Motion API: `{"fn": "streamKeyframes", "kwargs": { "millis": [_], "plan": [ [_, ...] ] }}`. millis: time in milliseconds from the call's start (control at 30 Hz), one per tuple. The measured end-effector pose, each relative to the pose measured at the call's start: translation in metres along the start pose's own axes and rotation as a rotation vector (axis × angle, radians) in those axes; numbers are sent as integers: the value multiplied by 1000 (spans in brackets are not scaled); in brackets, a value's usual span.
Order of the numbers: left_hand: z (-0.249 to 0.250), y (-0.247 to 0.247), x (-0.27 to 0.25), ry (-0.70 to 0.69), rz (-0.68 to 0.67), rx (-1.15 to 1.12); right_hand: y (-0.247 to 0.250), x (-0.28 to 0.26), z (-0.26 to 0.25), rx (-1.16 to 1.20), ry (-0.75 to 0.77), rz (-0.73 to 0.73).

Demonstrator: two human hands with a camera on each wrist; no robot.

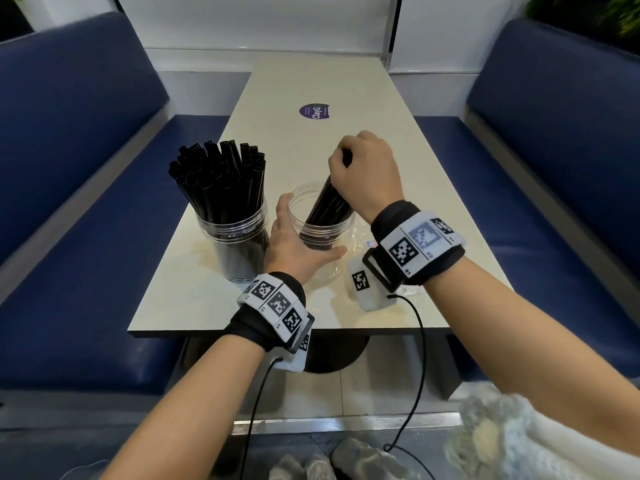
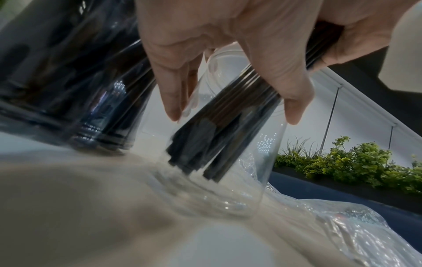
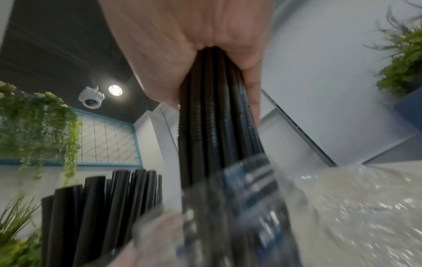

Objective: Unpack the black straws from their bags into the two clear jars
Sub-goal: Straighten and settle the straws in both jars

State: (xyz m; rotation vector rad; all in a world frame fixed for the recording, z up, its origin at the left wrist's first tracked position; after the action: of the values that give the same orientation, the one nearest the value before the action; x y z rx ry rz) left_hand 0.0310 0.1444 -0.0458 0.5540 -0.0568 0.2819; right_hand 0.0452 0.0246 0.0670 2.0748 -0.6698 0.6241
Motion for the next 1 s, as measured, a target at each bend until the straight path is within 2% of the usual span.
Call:
{"fn": "streamKeyframes", "kwargs": {
  "millis": [67, 133, 267, 433, 767, 900, 1000],
  "plan": [
    [-1, 1, 1, 0, 10, -4, 2, 8, -2, 48, -36, 23],
    [-2, 1, 1, 6, 11, -4, -2, 6, -3, -18, -40, -51],
    [-2, 1, 3, 26, -6, -3, -10, -1, -1, -228, 102, -115],
    [-2, 0, 3, 26, -6, 6, -14, 6, 6, -124, 66, -246],
    [0, 3, 2, 30, -6, 2, -7, 9, 3, 160, -189, -16],
    [-1, 3, 2, 23, -2, 0, -9, 2, 5, 183, -229, -4],
    [-1, 2, 2, 28, -3, -3, -2, -10, 5, 367, -282, 121]
  ]
}}
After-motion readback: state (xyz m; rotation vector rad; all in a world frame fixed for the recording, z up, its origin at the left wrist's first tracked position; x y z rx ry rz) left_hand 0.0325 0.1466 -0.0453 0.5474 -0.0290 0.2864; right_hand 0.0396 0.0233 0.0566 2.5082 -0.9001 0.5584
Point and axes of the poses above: each hand's wrist, its own x-axis towards the middle knuckle, its own y-axis out of the back of the hand, z = x × y, the point moved 4 cm from there along x, towards the middle knuckle, and after that the axes turned 12 degrees about z, right-handed, at the moved point
